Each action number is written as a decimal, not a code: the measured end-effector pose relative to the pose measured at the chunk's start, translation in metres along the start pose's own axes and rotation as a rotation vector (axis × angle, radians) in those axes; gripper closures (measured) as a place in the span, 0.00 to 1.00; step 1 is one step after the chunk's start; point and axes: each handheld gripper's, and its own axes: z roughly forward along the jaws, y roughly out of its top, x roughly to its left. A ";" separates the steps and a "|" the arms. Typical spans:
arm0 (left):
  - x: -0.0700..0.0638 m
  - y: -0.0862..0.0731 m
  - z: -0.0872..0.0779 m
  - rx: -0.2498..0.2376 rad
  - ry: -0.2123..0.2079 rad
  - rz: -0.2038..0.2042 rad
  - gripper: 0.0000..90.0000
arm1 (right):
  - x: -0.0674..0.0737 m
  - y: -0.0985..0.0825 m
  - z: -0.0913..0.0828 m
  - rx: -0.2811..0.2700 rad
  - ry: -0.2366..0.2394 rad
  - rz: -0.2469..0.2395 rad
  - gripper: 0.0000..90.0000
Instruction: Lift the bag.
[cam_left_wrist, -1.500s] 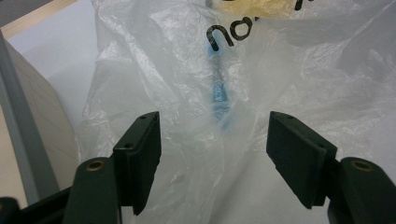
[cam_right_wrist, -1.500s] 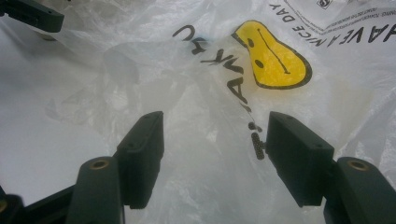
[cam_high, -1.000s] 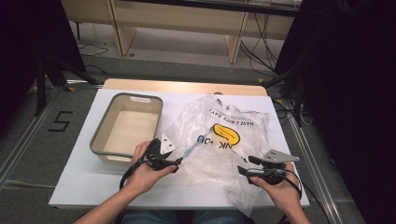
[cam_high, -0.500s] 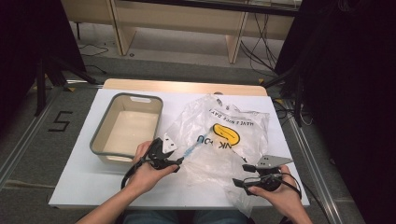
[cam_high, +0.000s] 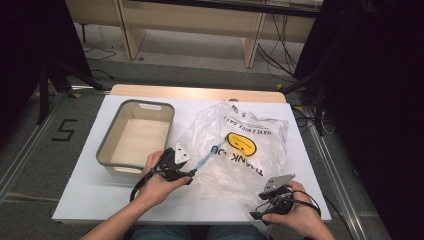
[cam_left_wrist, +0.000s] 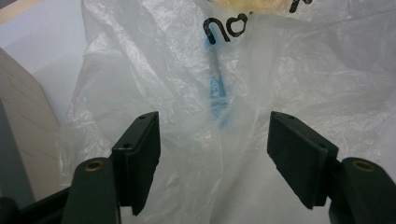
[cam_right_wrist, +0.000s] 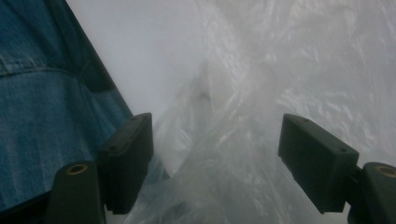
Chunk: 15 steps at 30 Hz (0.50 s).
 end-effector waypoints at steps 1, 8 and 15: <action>0.000 0.000 0.000 0.001 0.001 0.001 0.38 | 0.000 -0.001 0.000 0.012 -0.009 -0.006 0.31; -0.002 0.000 -0.001 -0.001 -0.002 0.003 0.38 | -0.003 -0.005 0.005 0.083 -0.060 -0.024 0.31; -0.001 -0.001 -0.002 -0.005 0.003 0.001 0.38 | -0.004 -0.005 0.007 0.111 -0.098 -0.046 0.40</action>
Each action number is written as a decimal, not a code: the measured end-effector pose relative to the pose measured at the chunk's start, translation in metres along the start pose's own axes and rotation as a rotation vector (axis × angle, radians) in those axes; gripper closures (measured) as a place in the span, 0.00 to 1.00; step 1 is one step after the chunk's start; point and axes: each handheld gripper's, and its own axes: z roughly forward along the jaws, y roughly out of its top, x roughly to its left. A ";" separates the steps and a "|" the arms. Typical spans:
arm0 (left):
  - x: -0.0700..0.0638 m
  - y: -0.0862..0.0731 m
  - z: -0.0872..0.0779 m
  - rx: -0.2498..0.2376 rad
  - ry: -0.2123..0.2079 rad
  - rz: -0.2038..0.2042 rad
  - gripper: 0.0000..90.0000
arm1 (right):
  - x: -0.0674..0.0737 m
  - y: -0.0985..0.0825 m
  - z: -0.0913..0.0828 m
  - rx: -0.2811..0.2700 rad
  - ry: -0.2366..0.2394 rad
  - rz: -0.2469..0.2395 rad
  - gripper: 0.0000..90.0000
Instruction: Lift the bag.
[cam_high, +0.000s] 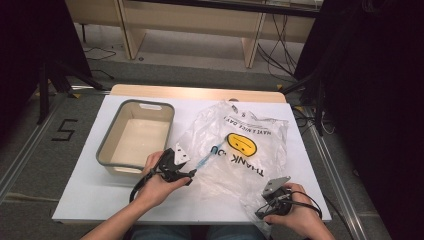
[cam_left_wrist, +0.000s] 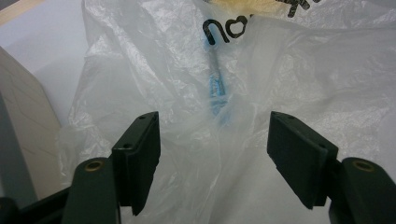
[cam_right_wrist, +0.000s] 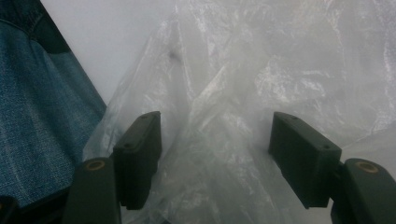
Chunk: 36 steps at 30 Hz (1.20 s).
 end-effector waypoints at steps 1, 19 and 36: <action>0.000 0.000 0.000 -0.001 0.001 -0.001 0.38 | 0.001 0.001 0.000 0.004 -0.005 0.002 0.40; 0.001 0.000 -0.001 0.003 0.001 -0.001 0.38 | -0.009 0.001 -0.006 0.010 0.007 -0.061 0.99; -0.007 -0.004 0.006 0.107 -0.034 0.052 0.30 | -0.052 -0.025 -0.025 -0.012 -0.197 -0.007 0.99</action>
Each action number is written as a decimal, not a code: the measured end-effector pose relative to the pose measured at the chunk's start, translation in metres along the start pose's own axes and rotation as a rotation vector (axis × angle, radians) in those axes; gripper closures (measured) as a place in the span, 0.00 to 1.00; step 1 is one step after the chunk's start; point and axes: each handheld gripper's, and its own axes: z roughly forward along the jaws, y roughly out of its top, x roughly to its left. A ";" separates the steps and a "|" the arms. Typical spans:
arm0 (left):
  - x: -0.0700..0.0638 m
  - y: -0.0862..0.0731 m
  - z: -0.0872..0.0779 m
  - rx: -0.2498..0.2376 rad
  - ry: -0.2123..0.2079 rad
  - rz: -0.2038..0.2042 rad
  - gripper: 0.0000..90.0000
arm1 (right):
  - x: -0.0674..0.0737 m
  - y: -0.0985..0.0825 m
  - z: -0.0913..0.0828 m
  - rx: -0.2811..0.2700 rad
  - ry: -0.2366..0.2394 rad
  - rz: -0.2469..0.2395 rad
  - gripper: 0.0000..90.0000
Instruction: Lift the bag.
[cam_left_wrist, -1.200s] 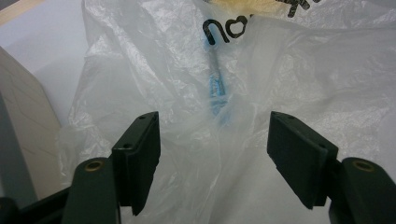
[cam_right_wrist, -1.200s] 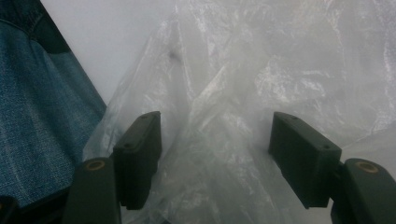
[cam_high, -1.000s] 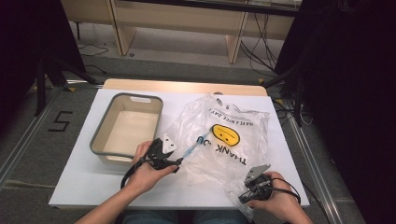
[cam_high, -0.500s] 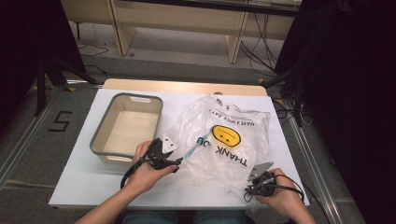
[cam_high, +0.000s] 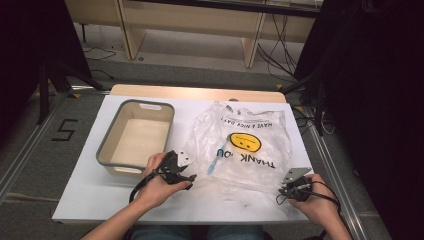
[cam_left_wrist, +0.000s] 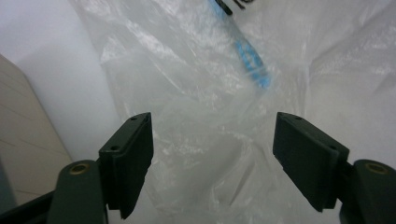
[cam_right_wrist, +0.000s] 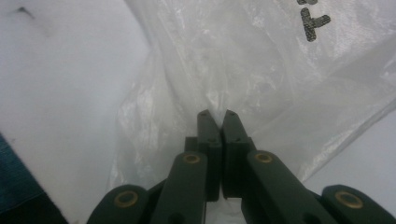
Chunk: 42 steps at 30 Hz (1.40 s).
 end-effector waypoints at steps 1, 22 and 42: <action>-0.001 -0.001 0.002 0.017 -0.006 0.008 0.29 | -0.001 0.000 0.000 -0.005 -0.011 0.004 0.99; -0.011 -0.007 0.006 0.124 -0.092 0.037 0.27 | -0.012 0.002 0.004 -0.116 -0.086 0.093 0.99; -0.010 -0.011 0.013 0.175 -0.135 -0.039 0.44 | 0.009 -0.002 -0.035 -0.293 0.042 0.206 0.34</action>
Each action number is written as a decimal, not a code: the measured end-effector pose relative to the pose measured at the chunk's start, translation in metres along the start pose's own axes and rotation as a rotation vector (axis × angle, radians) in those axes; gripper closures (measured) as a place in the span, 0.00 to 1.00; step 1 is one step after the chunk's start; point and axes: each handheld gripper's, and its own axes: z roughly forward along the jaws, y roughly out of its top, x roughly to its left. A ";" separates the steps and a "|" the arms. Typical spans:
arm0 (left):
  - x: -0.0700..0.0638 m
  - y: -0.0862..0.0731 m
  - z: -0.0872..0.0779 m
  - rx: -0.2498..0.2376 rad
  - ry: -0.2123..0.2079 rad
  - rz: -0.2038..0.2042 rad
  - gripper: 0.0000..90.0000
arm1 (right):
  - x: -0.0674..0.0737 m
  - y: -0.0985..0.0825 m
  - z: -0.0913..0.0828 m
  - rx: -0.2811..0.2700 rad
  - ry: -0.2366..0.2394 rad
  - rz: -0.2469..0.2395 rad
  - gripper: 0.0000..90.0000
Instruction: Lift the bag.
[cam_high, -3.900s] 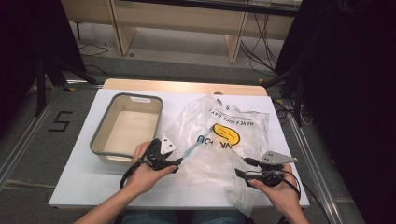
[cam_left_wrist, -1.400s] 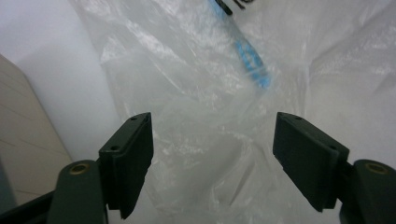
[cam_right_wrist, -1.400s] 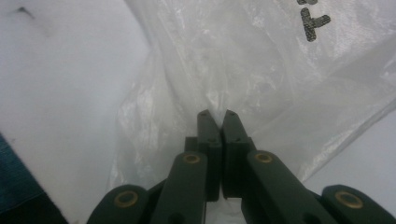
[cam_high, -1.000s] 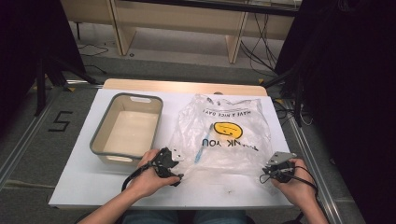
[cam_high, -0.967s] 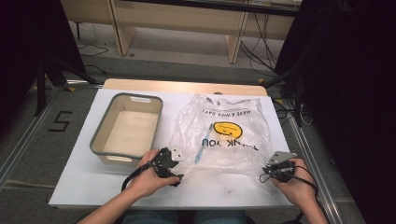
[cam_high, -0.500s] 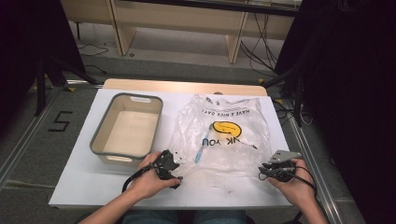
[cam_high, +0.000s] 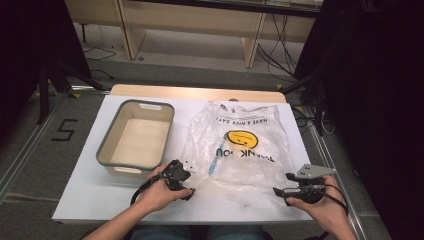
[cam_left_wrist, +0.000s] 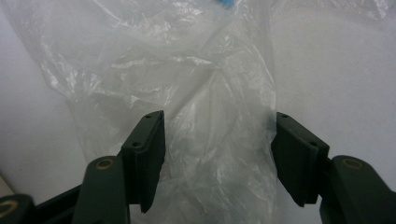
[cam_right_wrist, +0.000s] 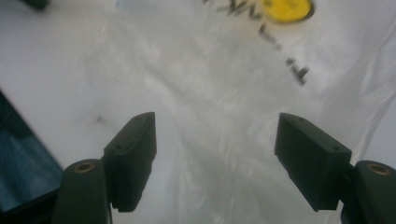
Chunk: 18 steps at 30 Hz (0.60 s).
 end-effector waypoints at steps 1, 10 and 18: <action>0.000 0.000 0.000 0.000 -0.001 0.000 0.45 | 0.000 -0.004 0.002 0.036 0.020 -0.002 0.31; 0.001 0.000 -0.001 0.006 -0.012 -0.009 0.48 | 0.000 -0.028 0.014 0.220 0.069 -0.033 0.36; 0.002 -0.001 -0.003 0.020 -0.023 0.001 0.54 | -0.007 -0.037 0.022 0.277 0.059 -0.031 0.43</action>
